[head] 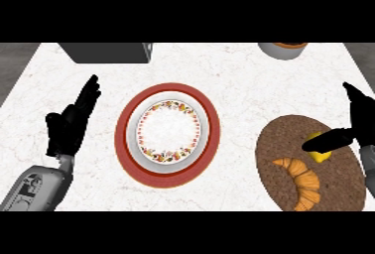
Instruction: Pick the lemon from the placemat and place it in the plate
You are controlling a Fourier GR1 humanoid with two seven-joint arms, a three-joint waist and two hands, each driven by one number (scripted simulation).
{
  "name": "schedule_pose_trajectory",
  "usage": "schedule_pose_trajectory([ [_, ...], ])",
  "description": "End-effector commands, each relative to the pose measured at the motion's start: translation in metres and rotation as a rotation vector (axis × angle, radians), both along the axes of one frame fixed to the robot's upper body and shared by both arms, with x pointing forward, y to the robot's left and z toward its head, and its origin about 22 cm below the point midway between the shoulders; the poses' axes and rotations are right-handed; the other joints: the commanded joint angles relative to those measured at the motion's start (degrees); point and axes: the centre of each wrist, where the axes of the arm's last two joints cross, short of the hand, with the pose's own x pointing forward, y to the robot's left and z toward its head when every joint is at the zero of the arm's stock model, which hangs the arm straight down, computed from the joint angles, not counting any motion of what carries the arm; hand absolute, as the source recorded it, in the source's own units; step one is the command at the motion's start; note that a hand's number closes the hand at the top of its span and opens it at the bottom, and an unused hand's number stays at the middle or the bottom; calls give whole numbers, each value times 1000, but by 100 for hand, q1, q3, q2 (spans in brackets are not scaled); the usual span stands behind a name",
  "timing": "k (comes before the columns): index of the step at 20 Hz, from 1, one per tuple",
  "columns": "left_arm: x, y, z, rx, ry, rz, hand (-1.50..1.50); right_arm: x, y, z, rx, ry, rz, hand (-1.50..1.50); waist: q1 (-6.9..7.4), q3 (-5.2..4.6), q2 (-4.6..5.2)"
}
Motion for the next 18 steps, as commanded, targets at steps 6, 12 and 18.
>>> schedule_pose_trajectory([
  [6, 10, 6, 3, 3, -3, 16, 0, 2, -6, -13, 0, 196, -68, -150, 3, 4, 11],
  [12, 10, -4, -5, -12, -8, -28, 0, 14, -26, -52, 13, 281, -85, -150, 22, 7, 22],
  [18, 7, -14, -13, 10, 3, -16, 0, 12, -27, -92, 31, 338, -75, -150, 47, 9, 24],
])
